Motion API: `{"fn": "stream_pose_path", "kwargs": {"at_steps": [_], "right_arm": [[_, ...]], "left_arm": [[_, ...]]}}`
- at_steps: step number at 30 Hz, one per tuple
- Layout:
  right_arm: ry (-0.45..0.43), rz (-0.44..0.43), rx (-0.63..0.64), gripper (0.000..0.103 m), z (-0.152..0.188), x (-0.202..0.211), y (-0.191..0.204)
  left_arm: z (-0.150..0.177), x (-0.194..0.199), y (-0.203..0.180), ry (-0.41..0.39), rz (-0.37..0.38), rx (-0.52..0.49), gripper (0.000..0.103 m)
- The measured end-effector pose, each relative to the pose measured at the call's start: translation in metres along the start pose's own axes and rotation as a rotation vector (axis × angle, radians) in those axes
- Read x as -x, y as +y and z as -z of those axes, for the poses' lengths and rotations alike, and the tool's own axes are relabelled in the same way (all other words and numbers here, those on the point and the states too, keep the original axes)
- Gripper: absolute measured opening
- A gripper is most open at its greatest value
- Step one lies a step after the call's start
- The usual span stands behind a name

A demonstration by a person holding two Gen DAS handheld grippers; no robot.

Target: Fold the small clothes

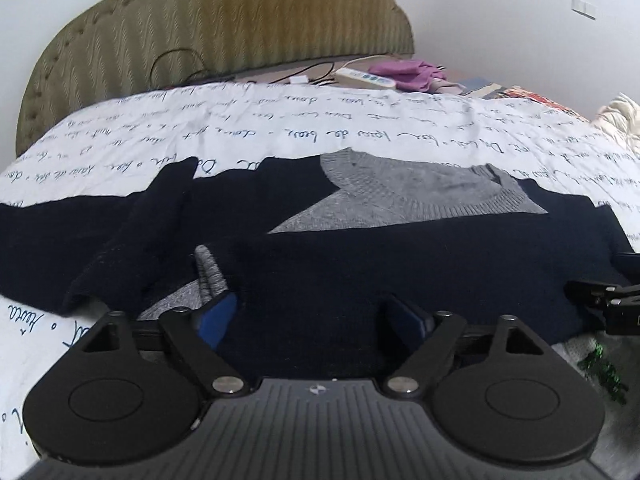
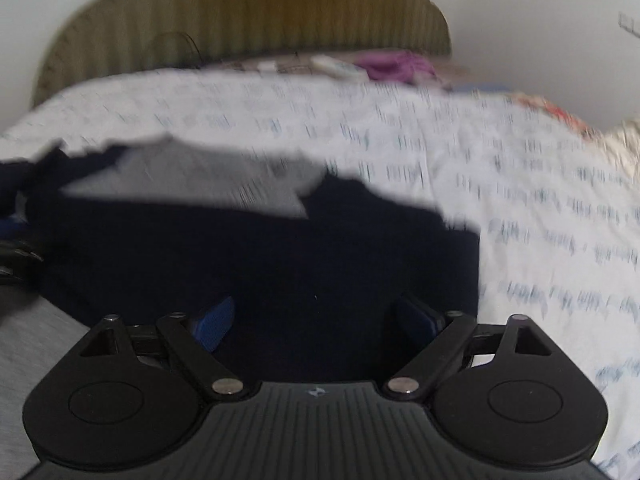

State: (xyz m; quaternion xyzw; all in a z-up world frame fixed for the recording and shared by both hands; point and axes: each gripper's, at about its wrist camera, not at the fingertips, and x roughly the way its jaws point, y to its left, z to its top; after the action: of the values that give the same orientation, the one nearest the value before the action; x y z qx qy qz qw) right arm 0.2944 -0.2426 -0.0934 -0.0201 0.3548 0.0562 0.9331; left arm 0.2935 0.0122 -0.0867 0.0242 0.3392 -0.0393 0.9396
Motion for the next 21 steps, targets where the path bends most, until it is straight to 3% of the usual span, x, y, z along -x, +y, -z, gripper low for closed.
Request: {"fn": "stream_pose_path", "kwargs": {"at_steps": [3, 5, 7, 9, 11, 12, 15, 18, 21], "right_arm": [[-0.075, -0.016, -0.059, 0.097, 0.017, 0.005, -0.005], [-0.076, -0.022, -0.068, 0.097, 0.017, 0.005, -0.006], [-0.083, -0.014, -0.063, 0.097, 0.018, 0.008, -0.005], [-0.092, -0.006, -0.060, 0.097, 0.018, 0.008, -0.004], [-0.098, -0.005, -0.065, 0.097, 0.019, 0.008, -0.005], [-0.098, -0.005, -0.069, 0.097, 0.018, 0.007, -0.005], [-0.101, -0.002, -0.072, 0.097, 0.018, 0.007, -0.005], [-0.104, -0.006, -0.082, 0.097, 0.017, 0.007, -0.006], [-0.108, -0.015, -0.097, 0.097, 0.018, 0.008, -0.009]], "left_arm": [[-0.002, -0.002, 0.002, 0.003, 0.030, 0.015, 0.089], [-0.007, 0.009, 0.012, -0.015, 0.070, 0.054, 0.081], [-0.011, 0.037, 0.042, -0.085, 0.128, 0.153, 0.080], [-0.010, 0.065, 0.090, -0.204, 0.150, 0.291, 0.092], [-0.008, 0.078, 0.148, -0.297, 0.076, 0.445, 0.102], [-0.007, 0.080, 0.180, -0.321, 0.004, 0.525, 0.102], [0.002, 0.069, 0.278, -0.297, -0.181, 0.794, 0.098], [0.016, 0.054, 0.354, -0.260, -0.217, 1.055, 0.092], [0.024, 0.044, 0.391, -0.259, -0.265, 1.167, 0.092]]}}
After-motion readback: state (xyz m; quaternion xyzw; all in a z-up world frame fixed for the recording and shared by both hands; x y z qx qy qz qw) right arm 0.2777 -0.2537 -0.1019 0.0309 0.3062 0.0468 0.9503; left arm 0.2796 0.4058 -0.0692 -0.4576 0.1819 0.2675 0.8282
